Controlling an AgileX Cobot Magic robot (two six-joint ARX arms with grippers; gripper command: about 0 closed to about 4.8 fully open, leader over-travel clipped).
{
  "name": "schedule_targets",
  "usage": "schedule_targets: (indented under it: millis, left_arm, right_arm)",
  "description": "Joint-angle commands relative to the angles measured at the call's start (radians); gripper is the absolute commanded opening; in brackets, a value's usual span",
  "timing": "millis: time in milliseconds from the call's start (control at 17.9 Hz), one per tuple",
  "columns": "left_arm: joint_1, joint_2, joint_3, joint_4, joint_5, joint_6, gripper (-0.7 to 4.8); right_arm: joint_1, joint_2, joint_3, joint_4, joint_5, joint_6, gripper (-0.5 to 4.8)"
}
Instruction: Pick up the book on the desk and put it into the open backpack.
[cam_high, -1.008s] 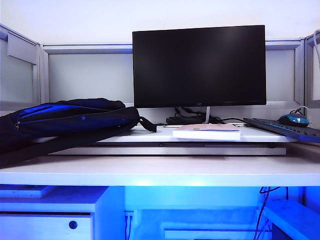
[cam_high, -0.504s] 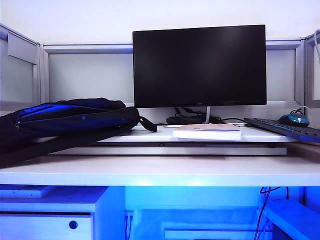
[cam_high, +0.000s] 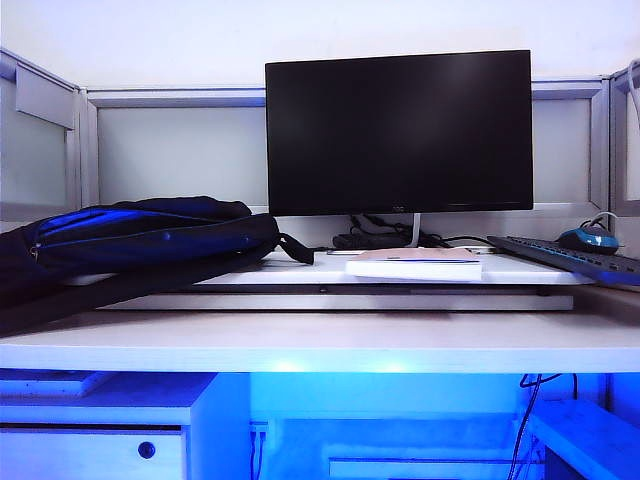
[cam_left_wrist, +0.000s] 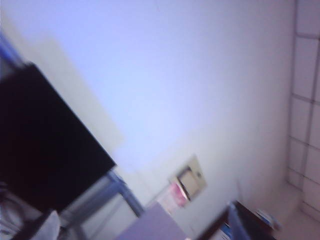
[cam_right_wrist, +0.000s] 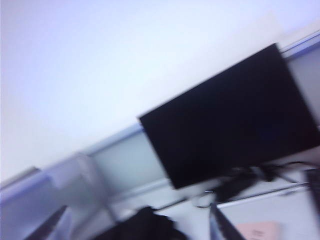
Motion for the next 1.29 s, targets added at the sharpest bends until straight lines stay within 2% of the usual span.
schedule_targets:
  millis: [56, 280, 336, 448, 672, 896, 1119, 1287]
  left_arm:
    - [0.000, 0.188, 0.117, 0.061, 0.054, -0.011, 4.79]
    - [0.001, 0.459, 0.147, 0.062, 0.132, -0.015, 4.79]
    - [0.001, 0.562, 0.147, 0.064, 0.177, -0.015, 4.79]
    - [0.001, 0.693, 0.147, 0.097, 0.198, -0.014, 4.79]
    - [0.006, 0.953, 0.148, 0.237, 0.194, -0.055, 4.79]
    - [0.019, 1.113, 0.148, 0.319, 0.196, -0.064, 4.79]
    - [0.051, 1.184, 0.150, 0.370, 0.193, -0.060, 4.79]
    - [0.083, 1.264, 0.193, 0.377, 0.201, -0.056, 4.79]
  right_arm:
    - [0.000, 0.158, 0.112, 0.010, -0.058, 0.123, 3.39]
    - [0.000, 0.418, 0.158, 0.061, -0.195, 0.305, 3.60]
    - [0.000, 0.525, 0.158, 0.111, -0.259, 0.379, 4.04]
    - [0.000, 0.677, 0.158, 0.202, -0.318, 0.469, 4.45]
    - [-0.003, 1.005, 0.158, 0.410, -0.325, 0.648, 4.45]
    - [-0.004, 1.320, 0.163, 0.608, -0.341, 0.792, 4.45]
    - [-0.004, 1.558, 0.201, 0.726, -0.344, 0.851, 4.45]
    - [-0.004, 1.651, 0.247, 0.730, -0.340, 0.855, 4.45]
